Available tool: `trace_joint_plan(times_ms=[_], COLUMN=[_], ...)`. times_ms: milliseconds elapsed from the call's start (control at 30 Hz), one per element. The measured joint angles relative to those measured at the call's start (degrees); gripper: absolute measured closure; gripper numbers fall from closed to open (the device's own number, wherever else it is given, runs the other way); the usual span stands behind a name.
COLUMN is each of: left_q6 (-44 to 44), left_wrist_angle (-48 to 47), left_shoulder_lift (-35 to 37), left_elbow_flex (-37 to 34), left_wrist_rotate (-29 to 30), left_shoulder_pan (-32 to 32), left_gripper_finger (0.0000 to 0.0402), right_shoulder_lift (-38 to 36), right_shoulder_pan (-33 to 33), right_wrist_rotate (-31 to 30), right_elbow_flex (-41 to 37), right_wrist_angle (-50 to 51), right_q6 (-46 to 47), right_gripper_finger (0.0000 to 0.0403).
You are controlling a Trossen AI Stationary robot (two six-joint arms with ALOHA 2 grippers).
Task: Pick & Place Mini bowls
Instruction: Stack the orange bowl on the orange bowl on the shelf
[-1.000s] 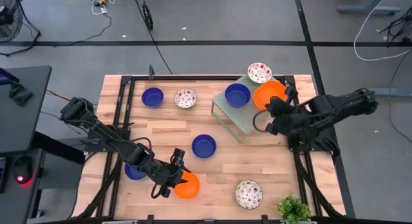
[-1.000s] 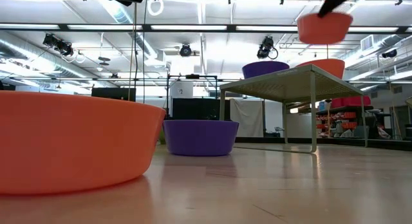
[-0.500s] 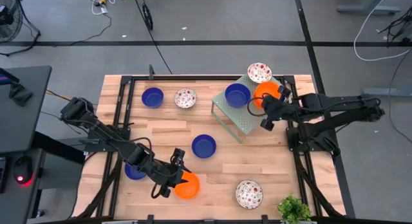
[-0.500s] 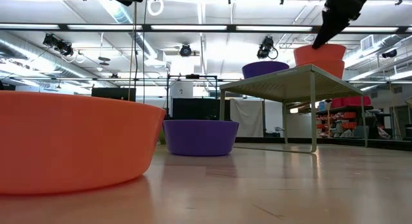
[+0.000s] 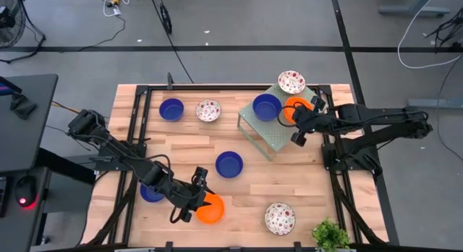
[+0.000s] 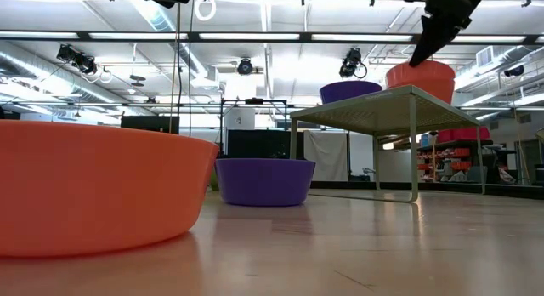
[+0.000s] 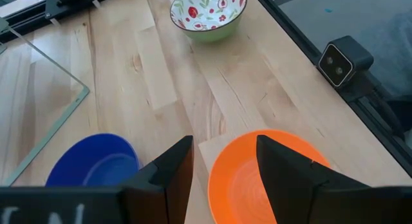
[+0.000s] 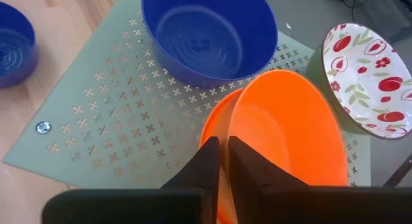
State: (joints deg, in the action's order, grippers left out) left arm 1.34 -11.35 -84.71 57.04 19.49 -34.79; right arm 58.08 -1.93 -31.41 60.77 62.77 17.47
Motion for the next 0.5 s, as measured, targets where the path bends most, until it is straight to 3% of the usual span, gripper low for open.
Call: trace_joint_plan(times_ms=[267, 500], left_q6=[0.0, 0.0], left_wrist_angle=[0.0, -0.1], left_shoulder_lift=[0.0, 0.0], left_elbow_flex=[0.0, 0.0], left_wrist_rotate=[0.0, 0.0], left_shoulder_pan=[0.0, 0.0], left_gripper_finger=[0.0227, 0.0227], right_shoulder_lift=[0.9, 0.1], right_shoulder_pan=[1.2, 1.2], right_wrist_rotate=[1.2, 7.0], right_elbow_flex=[0.0, 0.0], right_wrist_angle=[-0.1, -1.6], right_q6=[-0.1, 0.0], right_gripper_finger=[0.0342, 0.0283])
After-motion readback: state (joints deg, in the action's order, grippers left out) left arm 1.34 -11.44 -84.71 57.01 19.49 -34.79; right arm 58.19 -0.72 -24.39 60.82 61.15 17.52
